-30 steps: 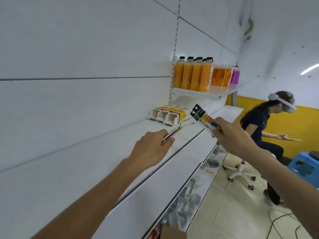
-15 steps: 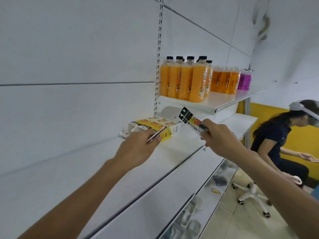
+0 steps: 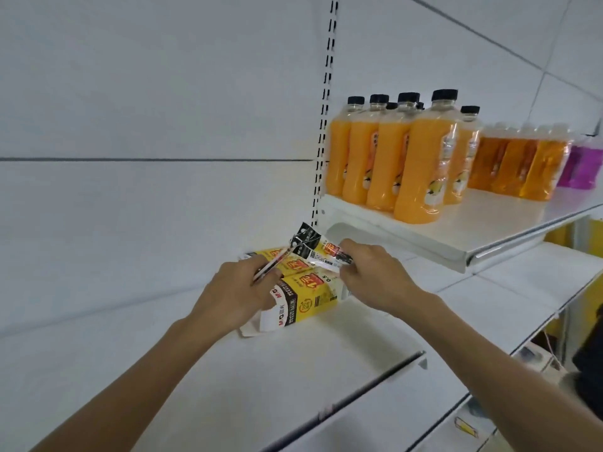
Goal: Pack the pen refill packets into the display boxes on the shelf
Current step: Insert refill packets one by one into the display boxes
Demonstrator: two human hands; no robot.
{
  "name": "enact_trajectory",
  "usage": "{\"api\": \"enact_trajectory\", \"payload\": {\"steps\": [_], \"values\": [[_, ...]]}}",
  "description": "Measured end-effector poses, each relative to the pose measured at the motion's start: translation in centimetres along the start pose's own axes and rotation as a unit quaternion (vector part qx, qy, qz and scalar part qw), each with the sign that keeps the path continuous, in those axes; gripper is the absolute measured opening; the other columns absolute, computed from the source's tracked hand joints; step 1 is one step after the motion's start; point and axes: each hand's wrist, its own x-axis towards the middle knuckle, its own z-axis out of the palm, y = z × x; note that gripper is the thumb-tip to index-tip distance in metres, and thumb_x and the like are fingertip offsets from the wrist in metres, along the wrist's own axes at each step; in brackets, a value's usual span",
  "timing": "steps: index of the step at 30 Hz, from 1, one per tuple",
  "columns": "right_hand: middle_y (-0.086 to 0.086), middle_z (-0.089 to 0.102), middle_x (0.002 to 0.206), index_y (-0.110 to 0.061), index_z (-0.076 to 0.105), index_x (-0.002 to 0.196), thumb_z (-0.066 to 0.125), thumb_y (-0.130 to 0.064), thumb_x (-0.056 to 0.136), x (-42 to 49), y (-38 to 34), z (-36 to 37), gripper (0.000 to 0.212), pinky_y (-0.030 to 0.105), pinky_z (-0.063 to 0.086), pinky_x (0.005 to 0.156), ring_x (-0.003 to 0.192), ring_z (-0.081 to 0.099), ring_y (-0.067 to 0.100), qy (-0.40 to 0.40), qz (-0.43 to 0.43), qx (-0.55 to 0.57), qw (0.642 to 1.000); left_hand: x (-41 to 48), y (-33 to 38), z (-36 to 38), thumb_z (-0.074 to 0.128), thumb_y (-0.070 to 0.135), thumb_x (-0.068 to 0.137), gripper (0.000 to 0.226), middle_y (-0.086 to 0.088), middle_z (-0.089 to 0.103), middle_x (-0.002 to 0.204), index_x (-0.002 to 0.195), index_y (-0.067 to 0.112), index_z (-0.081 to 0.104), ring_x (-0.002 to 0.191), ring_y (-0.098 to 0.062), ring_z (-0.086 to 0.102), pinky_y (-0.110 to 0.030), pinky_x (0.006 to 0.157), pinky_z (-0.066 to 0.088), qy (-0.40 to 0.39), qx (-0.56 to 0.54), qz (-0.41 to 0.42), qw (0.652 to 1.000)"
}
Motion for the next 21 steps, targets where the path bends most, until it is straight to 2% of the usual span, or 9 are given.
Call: {"api": "enact_trajectory", "payload": {"steps": [2, 6, 8, 10, 11, 14, 16, 18, 21], "values": [[-0.006, 0.043, 0.074, -0.016, 0.047, 0.088, 0.047, -0.021, 0.088, 1.6, 0.0, 0.5, 0.005, 0.029, 0.030, 0.056, 0.078, 0.046, 0.021, -0.005, -0.046, 0.022, 0.999, 0.0, -0.4, 0.4, 0.046, 0.036, 0.092, 0.027, 0.010, 0.056, 0.065, 0.067, 0.028, 0.049, 0.057, -0.002, 0.052, -0.016, 0.046, 0.030, 0.020, 0.020, -0.036, 0.999], [-0.002, 0.051, 0.088, -0.018, 0.055, 0.090, 0.062, -0.051, 0.078, 3.9, 0.7, 2.1, 0.036, 0.027, 0.033, 0.059, 0.083, 0.046, 0.012, -0.095, -0.143, 0.038, 0.984, -0.8, -0.7, 0.6, 0.051, 0.033, 0.090, 0.027, 0.005, 0.054, 0.060, 0.064, 0.025, 0.049, 0.054, -0.011, 0.048, -0.022, 0.048, 0.031, 0.050, 0.073, -0.088, 0.992], [0.001, 0.053, 0.103, -0.017, 0.058, 0.098, 0.067, -0.059, 0.070, 4.5, 0.8, 2.8, 0.051, 0.029, 0.040, 0.068, 0.096, 0.046, 0.009, -0.145, -0.183, 0.012, 0.972, -1.5, -0.6, 0.8, 0.056, 0.030, 0.086, 0.024, 0.006, 0.054, 0.058, 0.063, 0.024, 0.053, 0.053, -0.011, 0.047, -0.019, 0.046, 0.032, 0.055, 0.074, -0.102, 0.990], [0.003, 0.051, 0.112, -0.016, 0.056, 0.110, 0.071, -0.056, 0.067, 4.9, 0.6, 3.0, 0.061, 0.033, 0.043, 0.079, 0.108, 0.049, 0.019, -0.156, -0.202, -0.021, 0.967, -2.4, -0.4, 1.1, 0.059, 0.027, 0.084, 0.022, 0.004, 0.054, 0.057, 0.063, 0.022, 0.056, 0.049, -0.007, 0.043, -0.015, 0.044, 0.030, 0.061, 0.067, -0.115, 0.989], [0.003, 0.049, 0.111, -0.015, 0.055, 0.113, 0.072, -0.053, 0.068, 5.0, 0.5, 3.0, 0.062, 0.034, 0.042, 0.079, 0.107, 0.049, 0.023, -0.156, -0.207, -0.032, 0.965, -2.9, -0.3, 1.2, 0.059, 0.025, 0.084, 0.021, 0.003, 0.055, 0.058, 0.063, 0.022, 0.058, 0.047, -0.007, 0.042, -0.016, 0.046, 0.031, 0.062, 0.062, -0.118, 0.989], [-0.001, 0.040, 0.095, -0.015, 0.053, 0.105, 0.072, -0.049, 0.070, 4.8, -0.1, 2.6, 0.052, 0.032, 0.036, 0.069, 0.092, 0.048, 0.022, -0.151, -0.226, -0.052, 0.961, -3.9, 0.0, 1.1, 0.059, 0.023, 0.084, 0.015, -0.003, 0.062, 0.065, 0.070, 0.022, 0.063, 0.054, -0.004, 0.046, -0.016, 0.053, 0.034, 0.075, 0.072, -0.124, 0.987], [-0.001, 0.038, 0.092, -0.015, 0.052, 0.096, 0.074, -0.049, 0.067, 4.7, 0.0, 2.2, 0.050, 0.031, 0.034, 0.065, 0.086, 0.045, 0.020, -0.152, -0.226, -0.040, 0.961, -4.7, 0.5, 0.8, 0.061, 0.021, 0.082, 0.017, 0.008, 0.066, 0.069, 0.068, 0.031, 0.063, 0.063, 0.000, 0.052, -0.011, 0.056, 0.036, 0.111, 0.067, -0.125, 0.984], [-0.001, 0.044, 0.090, -0.015, 0.051, 0.092, 0.077, -0.047, 0.064, 4.4, 0.1, 1.5, 0.050, 0.032, 0.038, 0.065, 0.084, 0.047, 0.019, -0.171, -0.214, 0.020, 0.962, -5.6, 1.1, 0.3, 0.066, 0.020, 0.079, 0.019, 0.021, 0.066, 0.072, 0.069, 0.036, 0.064, 0.068, 0.010, 0.054, -0.005, 0.057, 0.036, 0.141, 0.047, -0.129, 0.980], [-0.002, 0.057, 0.087, -0.018, 0.050, 0.092, 0.082, -0.036, 0.062, 3.8, -0.1, 0.1, 0.047, 0.032, 0.044, 0.068, 0.081, 0.055, 0.017, -0.187, -0.208, 0.167, 0.945, -6.6, 2.1, -0.6, 0.074, 0.031, 0.071, 0.012, 0.029, 0.066, 0.075, 0.078, 0.039, 0.068, 0.072, 0.008, 0.058, -0.006, 0.058, 0.037, 0.178, -0.012, -0.136, 0.975]]}}
